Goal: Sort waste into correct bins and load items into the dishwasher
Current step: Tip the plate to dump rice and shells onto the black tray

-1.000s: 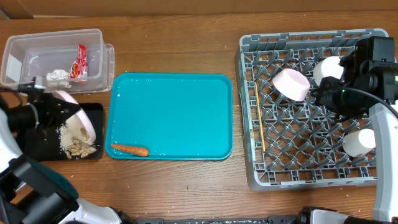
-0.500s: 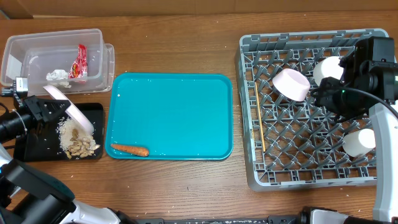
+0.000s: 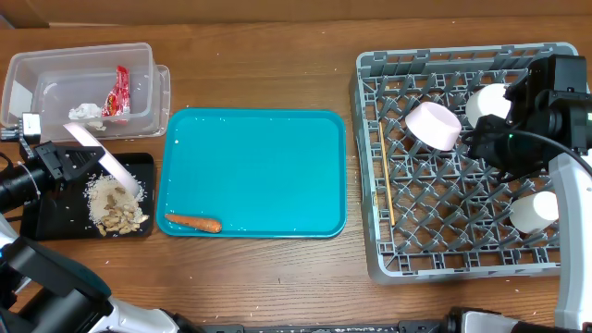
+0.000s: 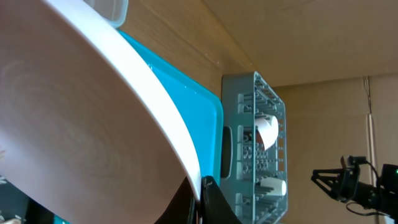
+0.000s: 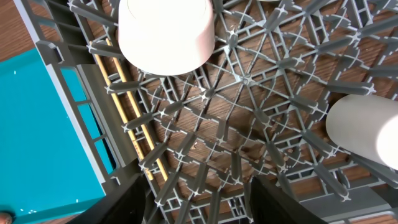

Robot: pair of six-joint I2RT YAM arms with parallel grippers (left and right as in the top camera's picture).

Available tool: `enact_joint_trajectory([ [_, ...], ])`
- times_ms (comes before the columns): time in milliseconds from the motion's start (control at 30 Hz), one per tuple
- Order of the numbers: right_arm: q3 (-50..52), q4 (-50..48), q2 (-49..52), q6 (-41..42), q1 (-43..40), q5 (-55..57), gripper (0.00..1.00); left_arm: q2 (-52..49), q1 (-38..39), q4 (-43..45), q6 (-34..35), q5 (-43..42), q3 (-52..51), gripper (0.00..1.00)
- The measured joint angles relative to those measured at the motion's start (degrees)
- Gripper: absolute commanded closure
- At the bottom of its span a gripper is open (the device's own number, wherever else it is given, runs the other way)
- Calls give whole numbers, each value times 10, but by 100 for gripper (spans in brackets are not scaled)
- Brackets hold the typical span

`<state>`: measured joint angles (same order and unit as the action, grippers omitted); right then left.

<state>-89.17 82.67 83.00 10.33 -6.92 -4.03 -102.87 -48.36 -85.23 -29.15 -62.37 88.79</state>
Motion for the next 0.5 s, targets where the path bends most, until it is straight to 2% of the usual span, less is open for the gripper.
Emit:
enact_joint_trajectory([
  [267,0,1,0,0,0,0,43,0,0,7,1,-9,0,96],
  [500,0,0,0,0,0,0,43,1,35,-34,2,-9,0,96],
])
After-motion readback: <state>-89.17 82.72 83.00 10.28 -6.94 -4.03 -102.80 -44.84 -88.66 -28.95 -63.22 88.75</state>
